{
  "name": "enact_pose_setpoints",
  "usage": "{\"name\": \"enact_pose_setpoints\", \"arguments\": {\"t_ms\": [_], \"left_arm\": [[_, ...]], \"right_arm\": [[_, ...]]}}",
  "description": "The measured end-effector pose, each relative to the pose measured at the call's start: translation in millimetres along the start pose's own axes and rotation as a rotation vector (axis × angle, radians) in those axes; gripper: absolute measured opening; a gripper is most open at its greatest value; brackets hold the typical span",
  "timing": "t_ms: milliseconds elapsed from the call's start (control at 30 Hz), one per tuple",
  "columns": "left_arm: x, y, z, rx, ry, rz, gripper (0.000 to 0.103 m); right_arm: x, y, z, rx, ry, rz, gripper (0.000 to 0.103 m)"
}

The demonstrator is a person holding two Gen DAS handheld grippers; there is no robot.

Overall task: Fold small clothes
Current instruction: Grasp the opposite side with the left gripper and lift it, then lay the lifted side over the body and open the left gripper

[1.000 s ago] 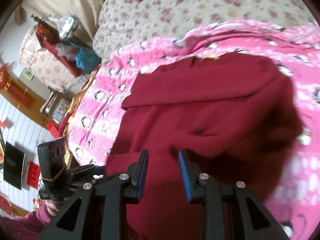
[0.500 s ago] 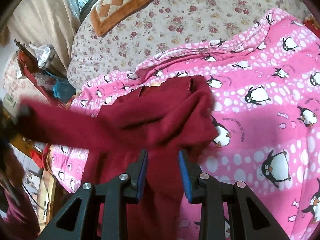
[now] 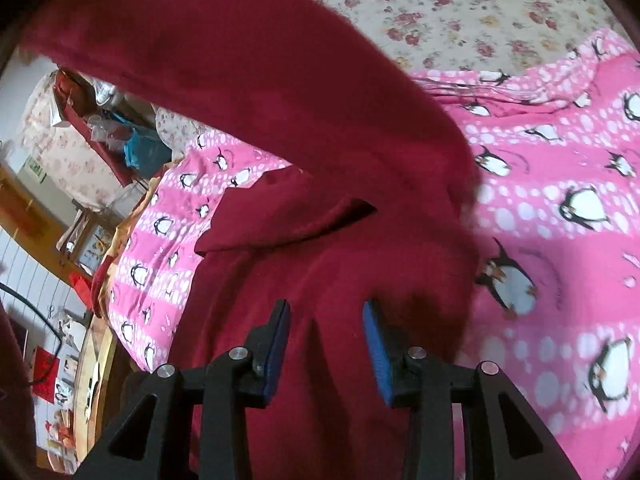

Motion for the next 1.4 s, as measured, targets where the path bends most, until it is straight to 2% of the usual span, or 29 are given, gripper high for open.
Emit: {"name": "enact_pose_setpoints", "arguments": {"t_ms": [133, 233, 333, 433, 567, 767, 867, 900, 933, 1000, 1133, 1200, 1267, 1300, 1367, 1400], "left_arm": [[-20.5, 4.9, 16.0, -0.029, -0.032, -0.022, 0.010], [-29.9, 7.5, 22.6, -0.051, -0.059, -0.029, 0.010], [-23.5, 1.1, 16.7, -0.038, -0.074, -0.007, 0.010], [3.1, -15.7, -0.9, 0.008, -0.057, 0.044, 0.010], [63.4, -45.7, -42.9, 0.114, -0.024, 0.141, 0.010], [164.3, -90.1, -138.1, 0.300, 0.045, 0.318, 0.010], [205.9, -112.0, -185.5, 0.375, 0.137, 0.349, 0.010], [216.2, -117.8, -199.3, 0.388, 0.162, 0.356, 0.010], [220.5, -120.4, -205.9, 0.394, 0.173, 0.359, 0.010], [227.7, -125.1, -219.8, 0.406, 0.203, 0.353, 0.010], [232.3, -132.4, -230.7, 0.417, 0.220, 0.354, 0.010], [235.0, -134.3, -234.1, 0.420, 0.228, 0.359, 0.010], [238.7, -133.9, -238.3, 0.421, 0.235, 0.358, 0.010], [240.2, -133.6, -242.2, 0.423, 0.237, 0.357, 0.010], [245.3, -135.6, -246.0, 0.433, 0.240, 0.358, 0.010], [247.9, -136.4, -248.2, 0.438, 0.243, 0.363, 0.010]], "right_arm": [[2.1, -1.2, 12.5, -0.074, -0.051, 0.052, 0.036], [16.1, -8.1, 16.1, -0.092, -0.037, 0.094, 0.036], [21.3, -9.3, 18.1, -0.110, -0.021, 0.071, 0.036], [10.1, -9.1, 19.9, -0.106, -0.037, 0.021, 0.036], [-15.9, -10.2, 15.0, -0.060, -0.096, -0.048, 0.037], [-31.9, 15.1, 6.6, -0.055, -0.093, -0.069, 0.037], [-38.0, 29.1, 14.3, -0.101, -0.092, -0.093, 0.037], [-42.3, 32.3, 18.6, -0.115, -0.105, -0.105, 0.040], [-47.2, 34.3, 23.1, -0.124, -0.122, -0.119, 0.043], [-53.9, 32.2, 32.6, -0.124, -0.140, -0.141, 0.043], [-54.0, 12.2, 50.2, -0.063, -0.064, -0.229, 0.043], [-60.3, -3.0, 54.7, -0.012, -0.017, -0.307, 0.043], [-70.6, -20.8, 42.8, 0.113, 0.011, -0.392, 0.043], [-70.8, -27.3, 30.0, 0.177, 0.049, -0.408, 0.043], [-64.7, -18.4, 19.4, 0.152, 0.110, -0.409, 0.043], [-64.3, -12.2, 15.6, 0.155, 0.092, -0.391, 0.043]]}}
Point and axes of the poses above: each gripper's, at about its wrist camera, not at the fingertips, and y roughly against the way its jaws point, x to its left, z to its top, the point moved 4 cm from there along -y, roughly the way its jaws point, and after that the axes turned 12 degrees about z, right-handed, at the moved point
